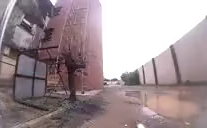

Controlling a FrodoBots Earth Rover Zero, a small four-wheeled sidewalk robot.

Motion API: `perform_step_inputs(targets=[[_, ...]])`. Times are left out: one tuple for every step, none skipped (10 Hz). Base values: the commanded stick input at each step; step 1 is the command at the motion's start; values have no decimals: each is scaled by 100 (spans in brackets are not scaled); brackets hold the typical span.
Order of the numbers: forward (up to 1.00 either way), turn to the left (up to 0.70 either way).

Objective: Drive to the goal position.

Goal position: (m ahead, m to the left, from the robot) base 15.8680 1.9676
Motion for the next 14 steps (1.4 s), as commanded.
perform_step_inputs(targets=[[100, 0], [100, 0], [100, 0], [100, 0], [100, 0], [100, 0], [100, 0], [100, 0], [100, 0], [100, 0], [100, 0], [100, 0], [100, 0], [100, 0]])
